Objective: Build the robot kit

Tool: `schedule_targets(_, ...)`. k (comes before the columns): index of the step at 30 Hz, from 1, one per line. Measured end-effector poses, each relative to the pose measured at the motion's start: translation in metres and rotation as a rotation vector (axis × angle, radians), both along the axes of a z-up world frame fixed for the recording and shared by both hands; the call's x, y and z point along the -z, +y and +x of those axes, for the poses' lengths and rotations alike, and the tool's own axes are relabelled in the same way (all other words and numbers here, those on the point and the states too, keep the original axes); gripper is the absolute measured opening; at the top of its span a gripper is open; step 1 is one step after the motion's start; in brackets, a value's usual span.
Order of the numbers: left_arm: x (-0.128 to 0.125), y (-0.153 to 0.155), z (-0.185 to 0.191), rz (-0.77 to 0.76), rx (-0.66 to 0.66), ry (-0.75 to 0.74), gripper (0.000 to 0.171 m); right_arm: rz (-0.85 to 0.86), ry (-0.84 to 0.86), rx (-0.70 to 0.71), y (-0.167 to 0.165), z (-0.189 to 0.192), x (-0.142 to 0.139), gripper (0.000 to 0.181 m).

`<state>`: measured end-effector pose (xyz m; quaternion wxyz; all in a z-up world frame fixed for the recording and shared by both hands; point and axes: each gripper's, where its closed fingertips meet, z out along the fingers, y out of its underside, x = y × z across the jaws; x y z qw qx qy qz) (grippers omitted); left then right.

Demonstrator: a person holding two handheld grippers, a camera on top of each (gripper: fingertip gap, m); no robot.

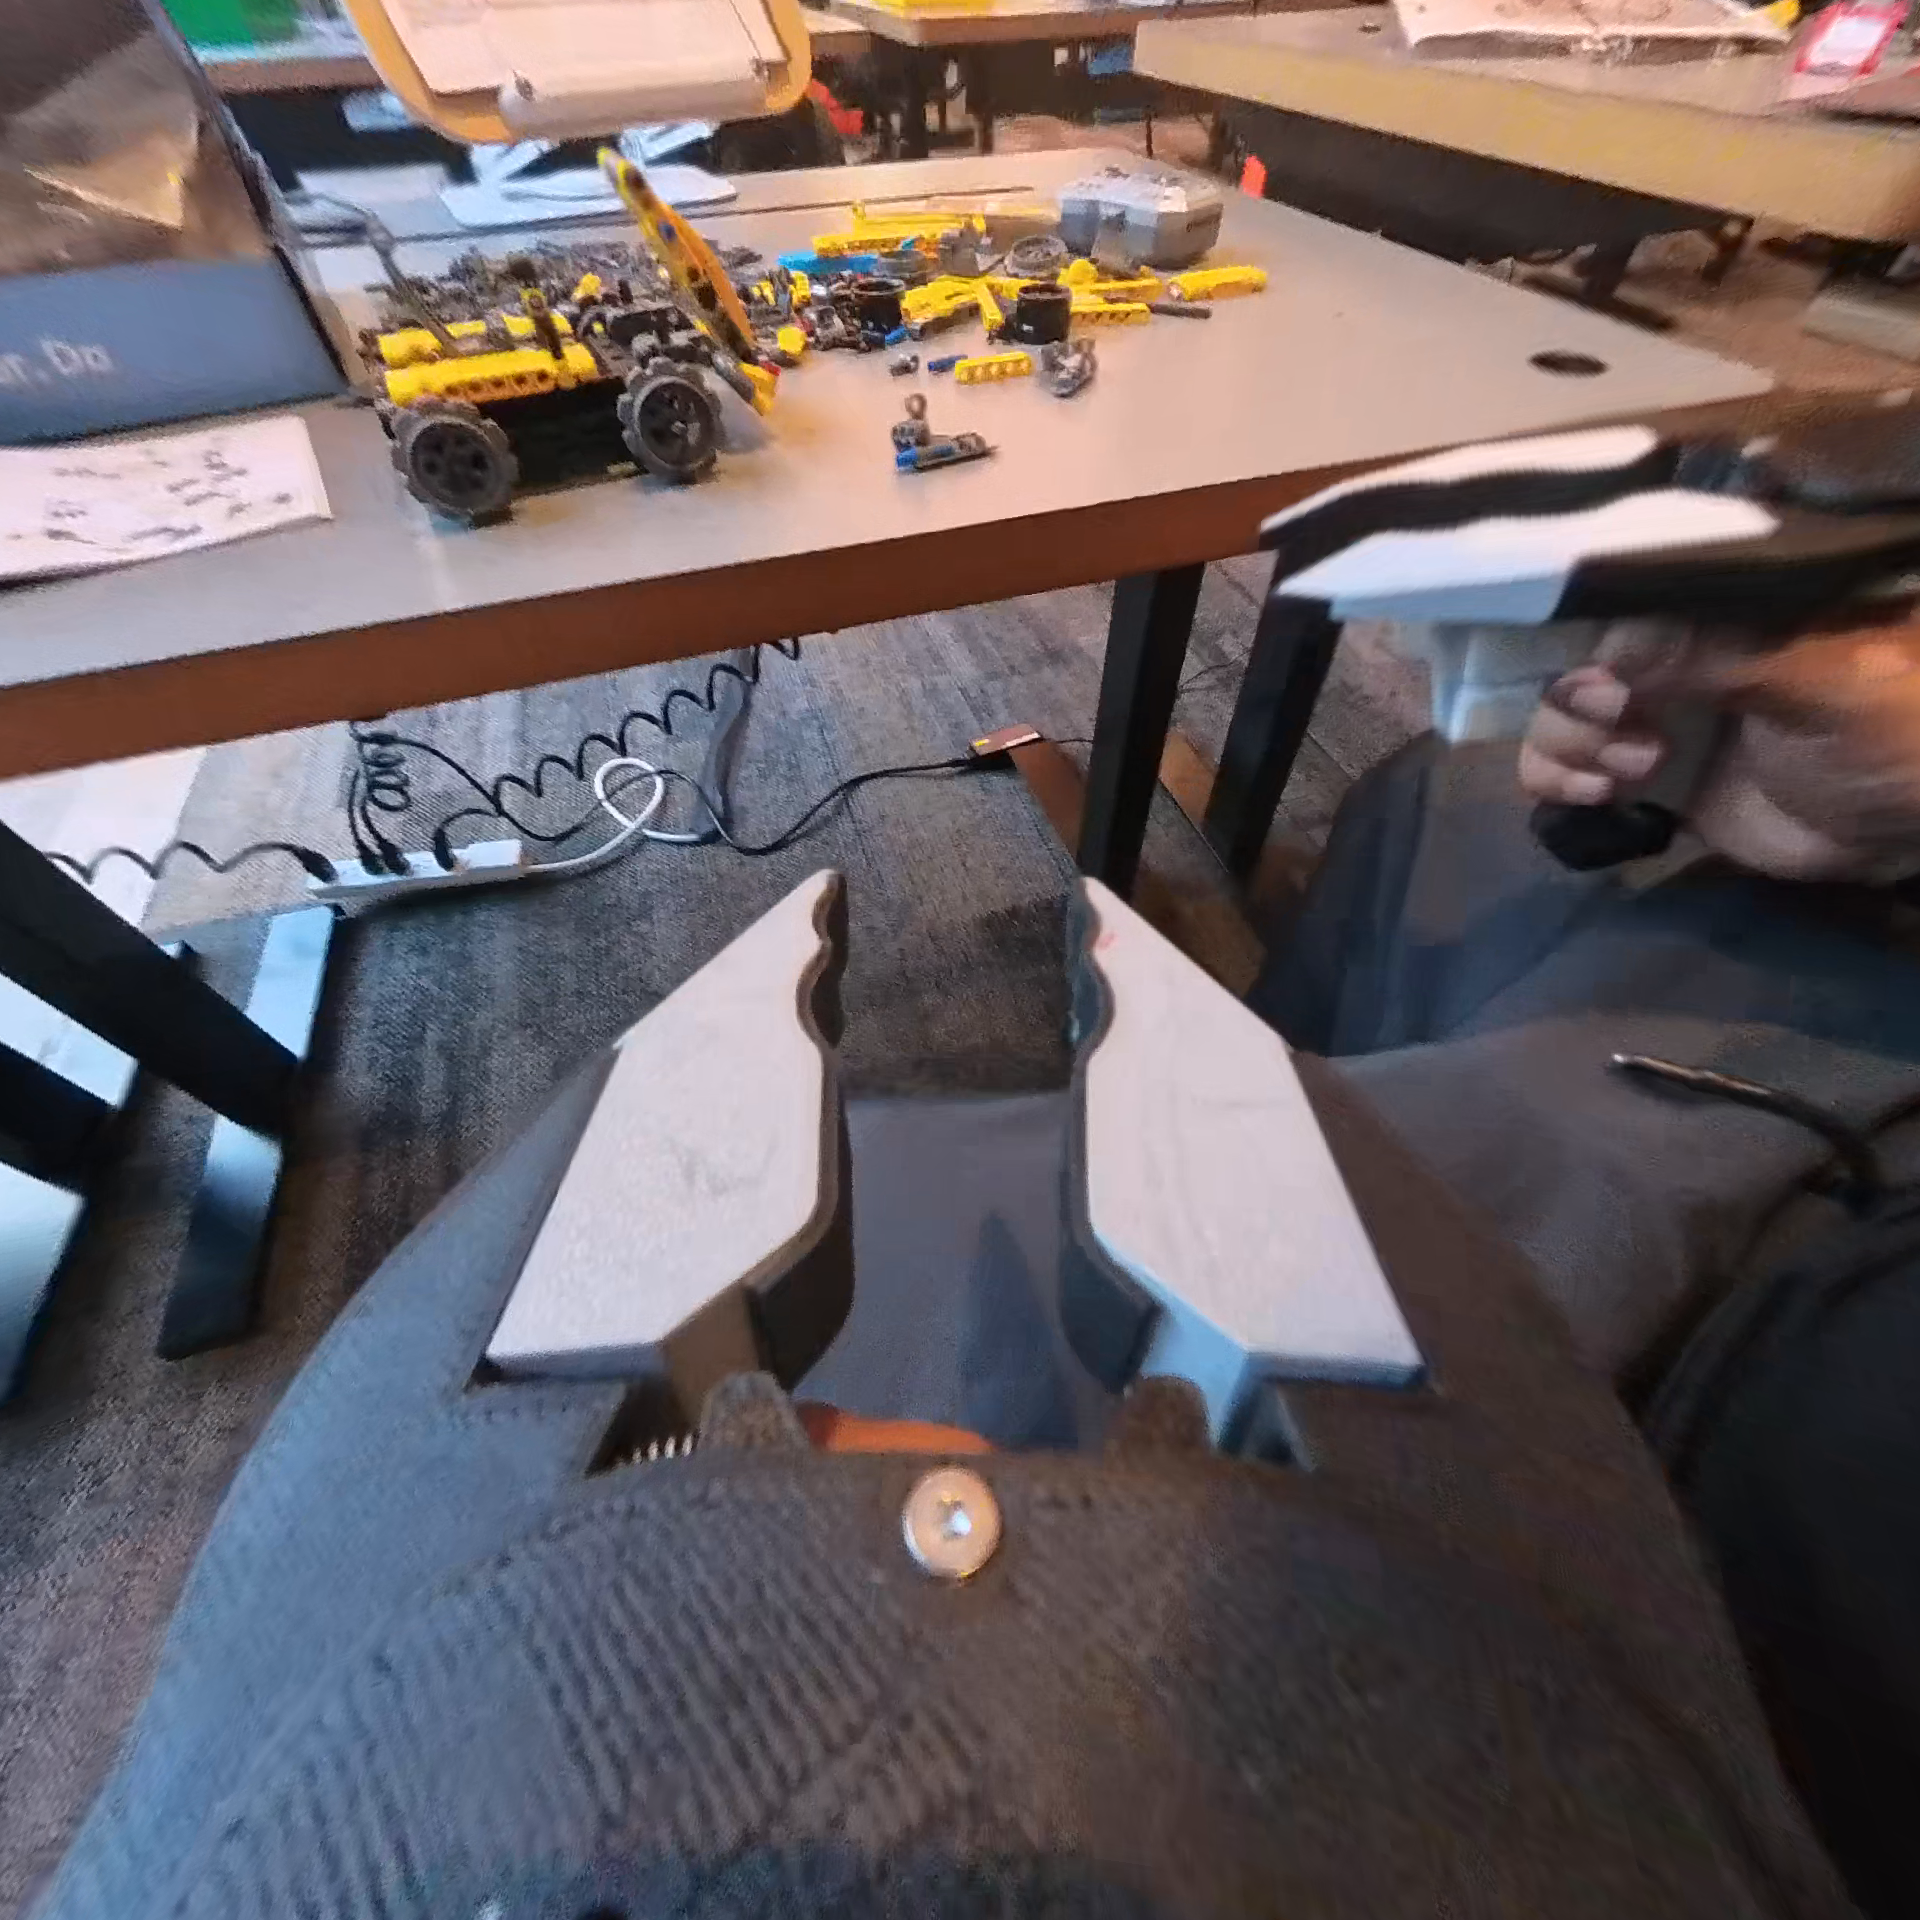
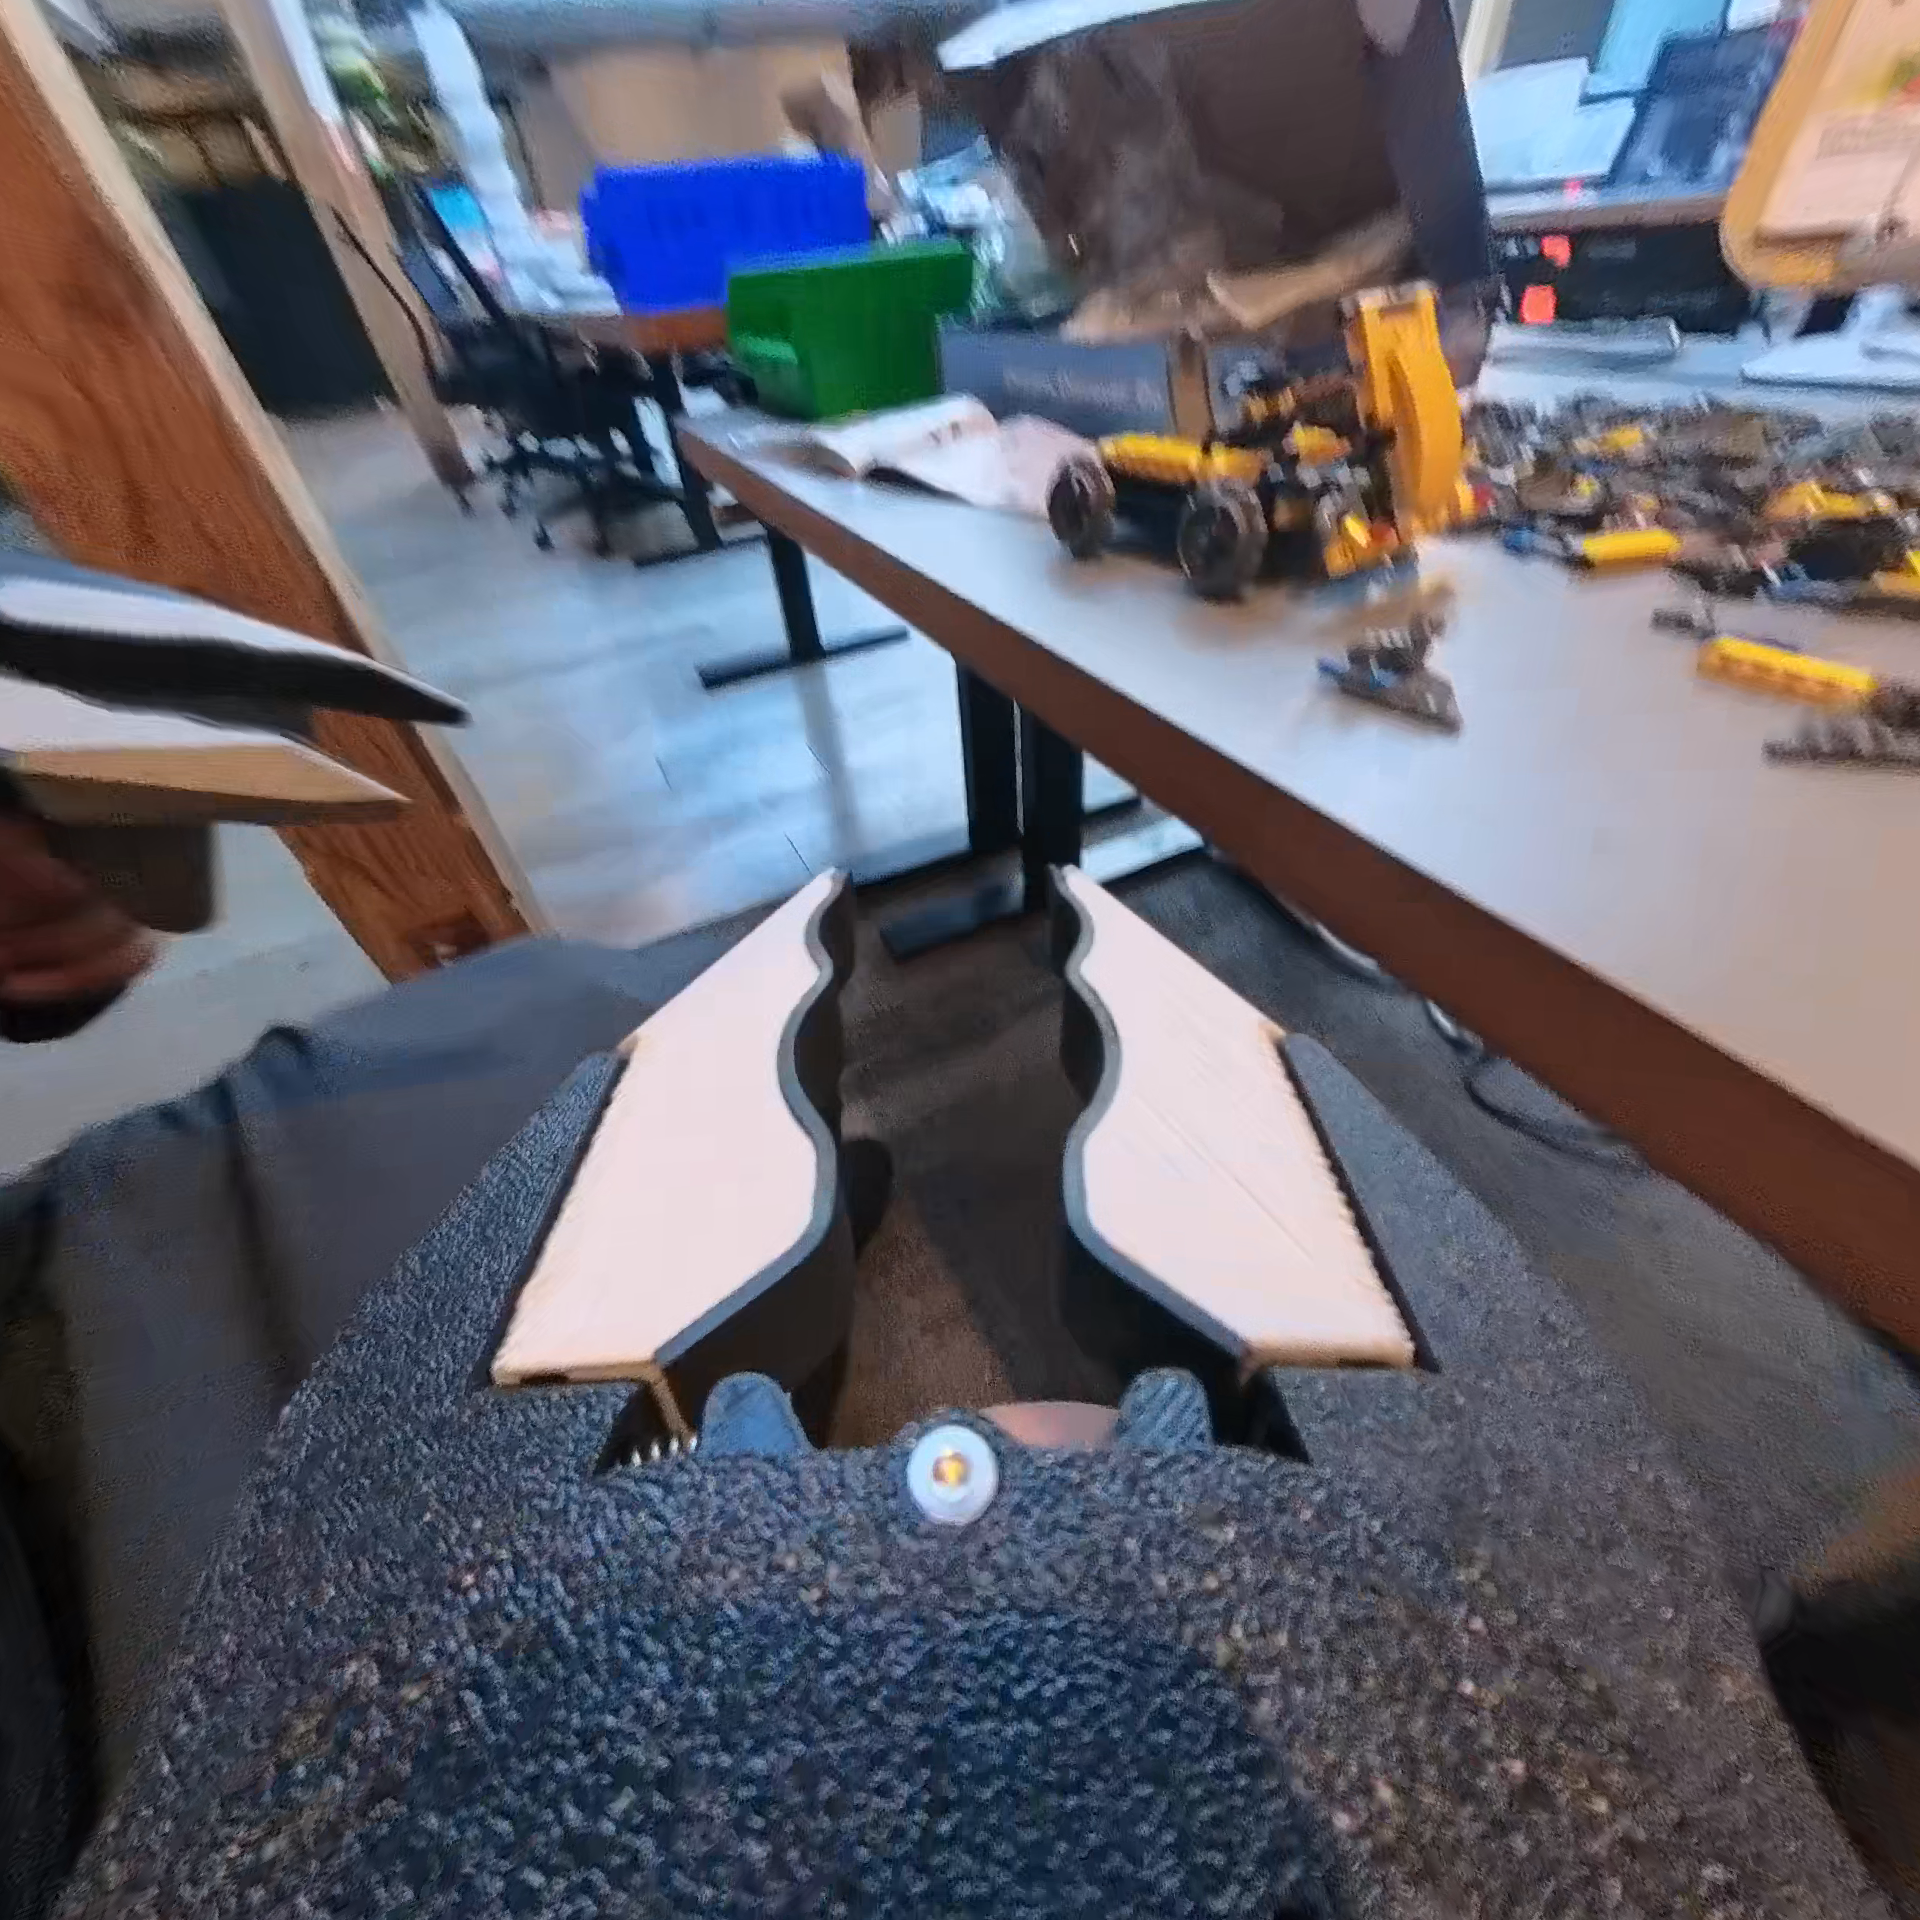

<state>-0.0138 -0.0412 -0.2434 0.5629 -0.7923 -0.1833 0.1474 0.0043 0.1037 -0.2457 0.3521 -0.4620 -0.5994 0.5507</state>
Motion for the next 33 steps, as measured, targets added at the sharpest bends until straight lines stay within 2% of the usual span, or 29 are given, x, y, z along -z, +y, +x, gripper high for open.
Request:
schedule_targets(2,-0.004,0.000,-0.016,0.016,-0.020,0.054,0.036,0.043,0.034,-0.028,-0.007,-0.006,0.003,0.034)
schedule_targets(4,-0.007,0.002,-0.025,0.064,-0.018,0.006,0.036,0.077,-0.014,-0.028,-0.008,-0.010,0.023,0.032)
schedule_targets(6,-0.008,0.007,-0.029,0.090,-0.006,-0.044,0.036,0.007,-0.061,-0.058,-0.013,-0.010,0.030,0.036)
schedule_targets(9,-0.005,0.009,-0.025,0.033,0.023,-0.011,0.038,0.012,-0.089,-0.074,-0.017,0.003,0.040,0.037)
schedule_targets(12,0.002,0.003,0.001,0.023,0.055,-0.057,0.040,0.023,-0.032,-0.085,-0.025,0.021,0.021,0.036)
schedule_targets(15,-0.002,0.003,0.017,-0.022,0.053,0.083,0.035,-0.004,0.045,-0.075,-0.035,0.026,-0.002,0.034)
schedule_targets(18,0.001,0.014,0.027,-0.069,0.080,0.166,0.035,-0.011,0.021,-0.108,-0.048,0.027,0.002,0.036)
schedule_targets(21,0.012,0.018,0.036,-0.130,0.090,0.143,0.039,0.021,-0.005,-0.120,-0.051,0.032,0.013,0.038)
schedule_targets(26,0.026,-0.002,0.042,-0.221,0.034,0.160,0.039,0.055,0.030,-0.187,-0.066,0.038,0.008,0.040)
schedule_targets(33,0.022,-0.029,0.042,-0.151,-0.049,0.010,0.039,0.092,-0.041,-0.314,-0.111,0.049,0.031,0.046)
